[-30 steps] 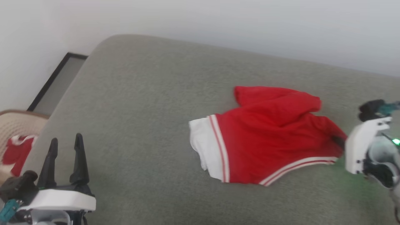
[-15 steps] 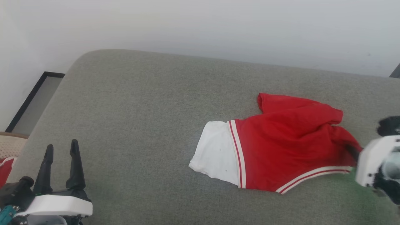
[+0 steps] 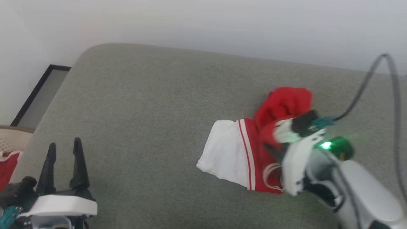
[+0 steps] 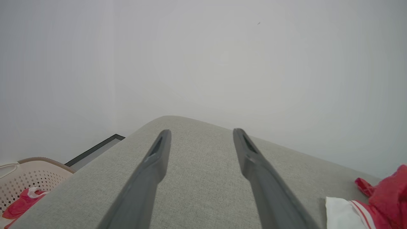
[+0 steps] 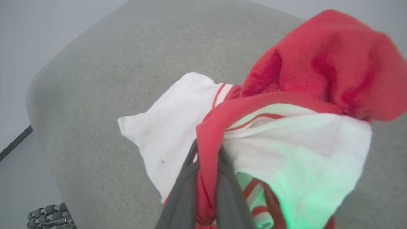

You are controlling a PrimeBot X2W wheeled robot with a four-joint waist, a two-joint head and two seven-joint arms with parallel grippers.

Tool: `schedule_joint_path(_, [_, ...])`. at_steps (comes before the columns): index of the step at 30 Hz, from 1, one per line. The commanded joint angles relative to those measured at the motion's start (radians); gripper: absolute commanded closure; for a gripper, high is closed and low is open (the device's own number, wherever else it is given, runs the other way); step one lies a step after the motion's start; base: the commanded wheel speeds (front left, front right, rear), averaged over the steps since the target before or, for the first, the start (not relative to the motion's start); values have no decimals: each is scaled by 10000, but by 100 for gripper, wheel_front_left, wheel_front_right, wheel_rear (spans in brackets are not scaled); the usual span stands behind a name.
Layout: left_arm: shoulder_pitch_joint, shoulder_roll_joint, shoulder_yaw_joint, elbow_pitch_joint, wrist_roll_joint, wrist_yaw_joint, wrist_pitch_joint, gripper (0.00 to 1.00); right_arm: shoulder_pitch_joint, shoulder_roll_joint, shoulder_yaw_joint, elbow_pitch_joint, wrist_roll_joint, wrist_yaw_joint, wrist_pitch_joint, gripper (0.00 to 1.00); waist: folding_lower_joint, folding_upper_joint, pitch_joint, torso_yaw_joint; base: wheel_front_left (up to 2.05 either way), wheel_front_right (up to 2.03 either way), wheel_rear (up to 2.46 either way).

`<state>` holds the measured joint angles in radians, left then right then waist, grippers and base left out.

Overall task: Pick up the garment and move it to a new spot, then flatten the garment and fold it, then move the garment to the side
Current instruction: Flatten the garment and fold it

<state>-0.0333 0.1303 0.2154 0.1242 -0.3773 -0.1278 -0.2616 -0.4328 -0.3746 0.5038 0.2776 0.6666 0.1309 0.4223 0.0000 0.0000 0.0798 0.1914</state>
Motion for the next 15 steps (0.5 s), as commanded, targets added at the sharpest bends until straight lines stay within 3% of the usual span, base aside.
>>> schedule_joint_path(1, [-157,-12,-48,-12,2,-19,-48,0,-132,155,246,-9,-25,-3,48,100,0,0,79,101,0,0,0])
schedule_joint_path(6, [-335,-43,-102,54,61,-20,-48,0,-361,525,1058,505,-39,-3,-12,99,0,0,196,294,0,0,0])
schedule_joint_path(8, [-324,-45,-96,80,82,-20,-48,0,-473,585,1227,747,19,-5,-99,48,0,0,217,333,0,0,0])
schedule_joint_path(9, [-322,-45,-89,95,97,-20,-48,0,-506,605,1282,823,90,-5,-166,0,0,0,222,348,0,0,0])
schedule_joint_path(15, [-146,-18,19,138,95,-19,-48,0,-677,293,1429,670,472,-5,-233,0,0,0,98,305,0,0,0])
